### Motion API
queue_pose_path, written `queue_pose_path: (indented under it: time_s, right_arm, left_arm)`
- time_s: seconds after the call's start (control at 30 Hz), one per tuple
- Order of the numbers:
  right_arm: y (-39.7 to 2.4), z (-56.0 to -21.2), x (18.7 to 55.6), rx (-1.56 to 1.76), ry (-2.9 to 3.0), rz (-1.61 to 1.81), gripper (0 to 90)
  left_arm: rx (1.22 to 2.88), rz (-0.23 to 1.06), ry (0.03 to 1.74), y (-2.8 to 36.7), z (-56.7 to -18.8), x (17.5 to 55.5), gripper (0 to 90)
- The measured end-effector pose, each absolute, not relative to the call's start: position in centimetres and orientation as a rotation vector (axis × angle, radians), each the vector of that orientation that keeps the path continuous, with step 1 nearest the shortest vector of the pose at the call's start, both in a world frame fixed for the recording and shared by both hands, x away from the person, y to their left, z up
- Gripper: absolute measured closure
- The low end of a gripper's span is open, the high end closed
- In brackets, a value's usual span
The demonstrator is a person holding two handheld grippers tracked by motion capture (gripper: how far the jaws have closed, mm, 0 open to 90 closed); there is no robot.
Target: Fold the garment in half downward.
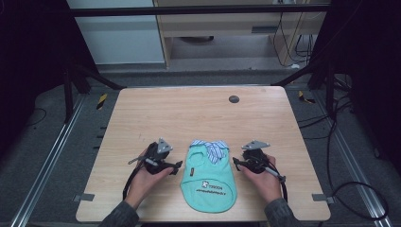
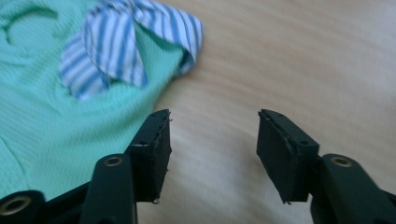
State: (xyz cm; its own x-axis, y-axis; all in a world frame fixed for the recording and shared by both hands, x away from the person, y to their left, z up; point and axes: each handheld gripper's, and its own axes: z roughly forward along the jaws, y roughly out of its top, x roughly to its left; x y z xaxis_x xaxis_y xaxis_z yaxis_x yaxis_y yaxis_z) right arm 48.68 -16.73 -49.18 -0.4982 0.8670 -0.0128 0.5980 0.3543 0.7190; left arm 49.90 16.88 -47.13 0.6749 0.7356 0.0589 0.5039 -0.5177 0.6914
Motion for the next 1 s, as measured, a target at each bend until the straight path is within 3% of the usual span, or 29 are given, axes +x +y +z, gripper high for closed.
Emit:
queue_pose_path:
  time_s: [0.2,0.3,0.47,0.73,1.0]
  right_arm:
    - [-15.2,-47.4,50.9,1.237,2.282,0.966,58.2]
    - [-14.4,-47.1,52.5,1.219,2.325,0.966,64.4]
    - [-13.5,-47.2,54.8,1.215,2.34,0.955,72.4]
    - [-13.0,-47.5,56.4,1.254,2.356,0.96,70.1]
    - [-12.5,-48.4,56.6,1.276,2.409,0.941,65.8]
  left_arm:
    - [2.238,0.407,0.937,14.2,-45.1,53.9,28.5]
    - [2.237,0.364,0.962,13.4,-45.1,55.5,40.0]
    - [2.275,0.354,0.973,11.6,-45.6,57.4,45.7]
    - [2.302,0.317,1.002,11.0,-46.8,58.4,50.9]
    - [2.332,0.286,1.006,11.0,-47.7,58.4,50.3]
